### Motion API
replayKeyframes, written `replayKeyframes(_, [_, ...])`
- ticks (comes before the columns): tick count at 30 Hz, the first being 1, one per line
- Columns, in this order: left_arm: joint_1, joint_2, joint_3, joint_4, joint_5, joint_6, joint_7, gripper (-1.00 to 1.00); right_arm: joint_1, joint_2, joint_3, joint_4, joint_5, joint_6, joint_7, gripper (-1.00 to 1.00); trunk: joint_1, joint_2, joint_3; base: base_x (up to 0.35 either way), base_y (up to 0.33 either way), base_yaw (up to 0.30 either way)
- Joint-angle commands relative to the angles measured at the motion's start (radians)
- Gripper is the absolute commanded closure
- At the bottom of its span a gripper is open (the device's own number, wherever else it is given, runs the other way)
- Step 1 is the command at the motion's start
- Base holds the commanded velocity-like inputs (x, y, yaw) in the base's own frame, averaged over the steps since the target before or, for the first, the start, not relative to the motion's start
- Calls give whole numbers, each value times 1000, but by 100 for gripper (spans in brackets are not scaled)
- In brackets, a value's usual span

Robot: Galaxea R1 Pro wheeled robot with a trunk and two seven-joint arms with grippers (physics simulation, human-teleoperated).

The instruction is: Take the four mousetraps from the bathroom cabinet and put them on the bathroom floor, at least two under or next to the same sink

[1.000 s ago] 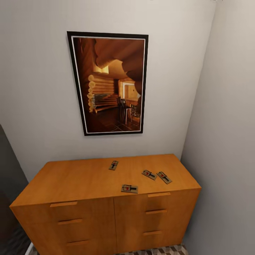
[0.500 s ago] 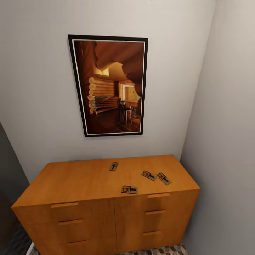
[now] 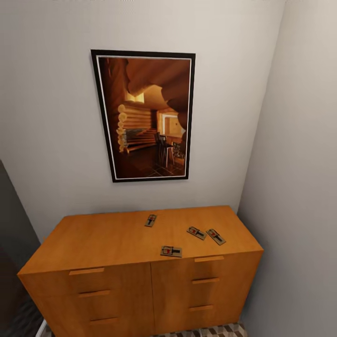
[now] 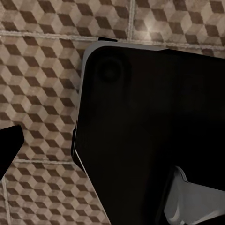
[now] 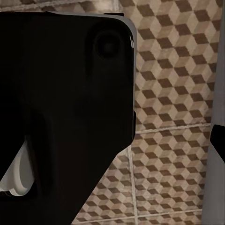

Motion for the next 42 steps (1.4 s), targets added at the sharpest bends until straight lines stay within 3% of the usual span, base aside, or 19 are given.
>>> replayKeyframes(1, [0,0,1,0,8,-2,0,-100,0,1,-1,-1,-1,-2,-1,-100,-4,6,2,0,0,0])
replayKeyframes(20, [0,0,1,0,13,-3,0,-100,0,6,0,-1,0,-1,-1,-100,-76,139,61,0,0,0])
replayKeyframes(42, [0,0,1,0,13,-3,0,-100,1,5,-1,-1,0,-1,-1,-100,-76,139,61,0,0,0])
